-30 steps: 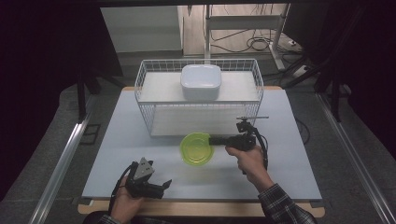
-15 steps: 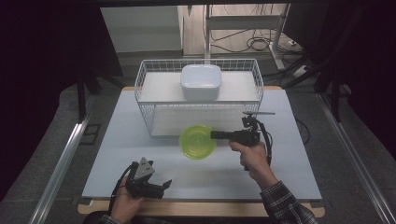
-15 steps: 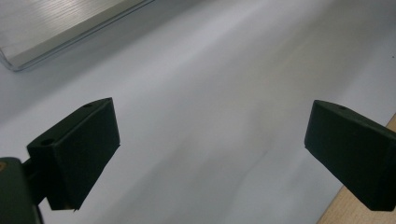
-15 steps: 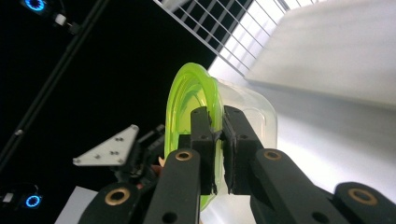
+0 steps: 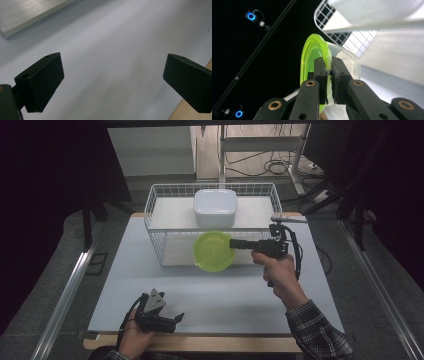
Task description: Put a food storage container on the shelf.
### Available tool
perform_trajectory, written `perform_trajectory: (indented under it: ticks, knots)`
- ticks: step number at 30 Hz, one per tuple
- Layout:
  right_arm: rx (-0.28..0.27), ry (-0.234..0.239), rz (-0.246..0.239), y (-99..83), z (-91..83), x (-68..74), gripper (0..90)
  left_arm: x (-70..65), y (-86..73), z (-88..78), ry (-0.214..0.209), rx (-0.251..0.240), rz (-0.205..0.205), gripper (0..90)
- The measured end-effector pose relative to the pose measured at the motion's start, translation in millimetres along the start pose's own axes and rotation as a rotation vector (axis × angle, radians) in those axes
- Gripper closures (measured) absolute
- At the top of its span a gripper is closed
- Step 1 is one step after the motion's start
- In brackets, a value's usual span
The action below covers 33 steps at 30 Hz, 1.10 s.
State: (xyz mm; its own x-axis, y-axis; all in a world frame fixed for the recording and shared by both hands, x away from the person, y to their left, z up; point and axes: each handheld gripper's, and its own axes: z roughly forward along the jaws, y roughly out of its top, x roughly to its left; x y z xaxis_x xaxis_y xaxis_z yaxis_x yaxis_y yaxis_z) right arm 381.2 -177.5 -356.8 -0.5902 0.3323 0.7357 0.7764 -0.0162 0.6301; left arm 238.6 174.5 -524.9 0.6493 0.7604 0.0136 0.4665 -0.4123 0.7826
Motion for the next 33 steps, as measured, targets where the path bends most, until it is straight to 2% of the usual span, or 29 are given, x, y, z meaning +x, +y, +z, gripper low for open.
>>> perform_trajectory:
  ticks: [2, 7, 9, 11, 12, 14, 17, 22, 25, 30, 33]
  knots:
    - [-0.017, 0.011, 0.005, 11.1, -3.9, 7.7, 84.3, 0.1, 0.0, 0.2, -0.001, 0.000, -0.001, 3.0]
    - [-0.040, 0.024, 0.014, 25.2, -7.7, 16.5, 84.3, -0.2, 0.0, 0.6, -0.006, 0.000, -0.004, 3.1]
    - [-0.057, 0.024, 0.011, 38.4, -9.8, 24.5, 84.3, -0.5, 0.1, 0.9, -0.008, 0.002, -0.004, 3.0]
    - [-0.061, 0.022, 0.010, 42.6, -10.0, 26.6, 84.3, -0.4, 0.2, 0.9, -0.009, 0.004, -0.001, 3.0]
    - [-0.073, 0.025, 0.019, 51.8, -9.8, 30.0, 84.3, -0.4, 0.2, 1.1, -0.009, 0.005, -0.001, 3.0]
    - [-0.082, 0.022, 0.020, 56.9, -9.6, 31.1, 84.3, -0.9, 0.1, 1.4, -0.012, 0.004, -0.007, 3.1]
    - [-0.120, -0.011, 0.023, 78.1, -8.9, 34.2, 84.3, -0.8, 0.0, 1.0, -0.014, 0.003, -0.006, 3.0]
    - [-0.158, -0.051, 0.033, 95.9, -8.3, 31.7, 84.3, -0.2, 0.1, 0.0, -0.013, -0.001, -0.007, 3.0]
    - [-0.188, -0.070, 0.050, 108.3, -2.8, 26.8, 84.3, 0.3, 0.8, -1.9, -0.015, -0.022, -0.011, 3.0]
    - [-0.195, -0.107, 0.064, 119.4, 10.6, 22.1, 84.2, 0.2, 0.4, -1.4, -0.022, -0.018, -0.010, 3.1]
    - [-0.202, -0.111, 0.073, 122.8, 14.6, 19.2, 84.1, -0.3, 0.4, -1.4, -0.023, -0.018, -0.007, 3.0]
